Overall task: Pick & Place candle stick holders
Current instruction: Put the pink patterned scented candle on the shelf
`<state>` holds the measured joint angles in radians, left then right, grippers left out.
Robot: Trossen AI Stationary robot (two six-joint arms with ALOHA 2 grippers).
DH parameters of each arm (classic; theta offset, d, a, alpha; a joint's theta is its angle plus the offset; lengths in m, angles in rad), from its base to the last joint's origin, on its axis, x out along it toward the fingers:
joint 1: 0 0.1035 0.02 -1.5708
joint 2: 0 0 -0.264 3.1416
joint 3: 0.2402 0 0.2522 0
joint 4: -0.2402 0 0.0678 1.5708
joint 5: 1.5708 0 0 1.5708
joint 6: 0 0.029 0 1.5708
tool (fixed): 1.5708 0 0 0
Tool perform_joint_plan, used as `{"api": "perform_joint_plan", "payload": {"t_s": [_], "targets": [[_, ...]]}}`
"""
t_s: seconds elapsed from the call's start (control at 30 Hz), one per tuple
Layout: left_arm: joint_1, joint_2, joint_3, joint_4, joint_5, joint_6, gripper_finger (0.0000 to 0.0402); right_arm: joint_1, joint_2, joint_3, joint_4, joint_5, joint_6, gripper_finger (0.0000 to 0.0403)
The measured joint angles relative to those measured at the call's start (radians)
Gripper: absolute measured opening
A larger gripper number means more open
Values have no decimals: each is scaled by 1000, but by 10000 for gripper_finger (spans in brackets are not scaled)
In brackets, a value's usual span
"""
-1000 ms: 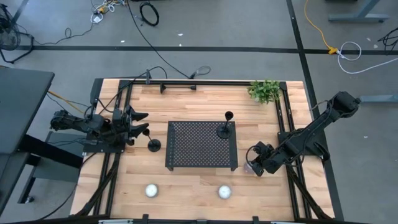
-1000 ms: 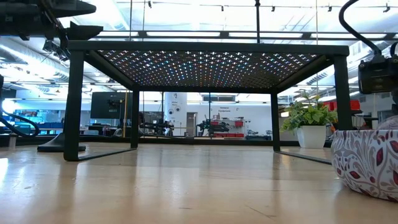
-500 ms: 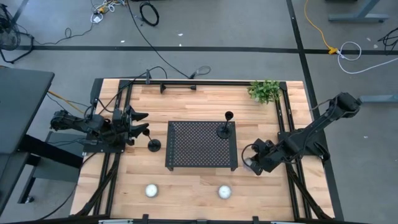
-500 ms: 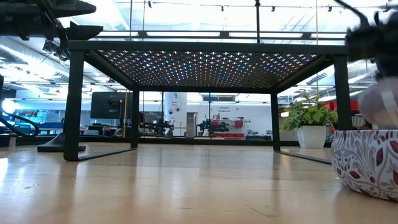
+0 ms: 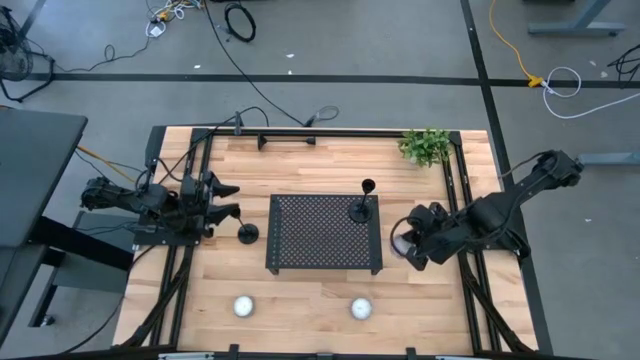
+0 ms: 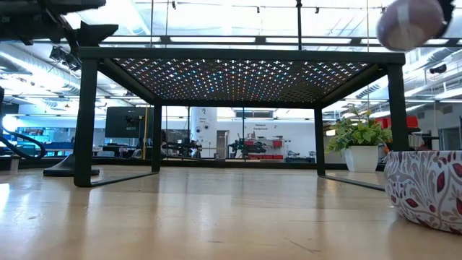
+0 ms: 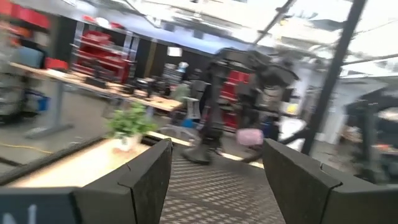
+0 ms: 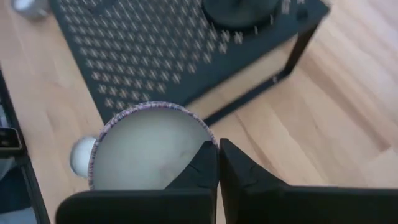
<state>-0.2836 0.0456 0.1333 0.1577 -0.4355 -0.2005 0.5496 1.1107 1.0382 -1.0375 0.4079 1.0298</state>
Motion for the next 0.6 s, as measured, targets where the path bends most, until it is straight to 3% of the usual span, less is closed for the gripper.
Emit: {"api": "perform_joint_plan", "payload": {"t_s": [0.13,0.37,0.6], "targets": [[0,0,0,0,60,-13,252,-27,24,40,12,4,-71,0],[0,40,11,38,80,-16,252,-70,150,143,52,-16,-224,0],[0,186,117,42,107,12,252,-102,259,290,55,-31,-345,0]]}}
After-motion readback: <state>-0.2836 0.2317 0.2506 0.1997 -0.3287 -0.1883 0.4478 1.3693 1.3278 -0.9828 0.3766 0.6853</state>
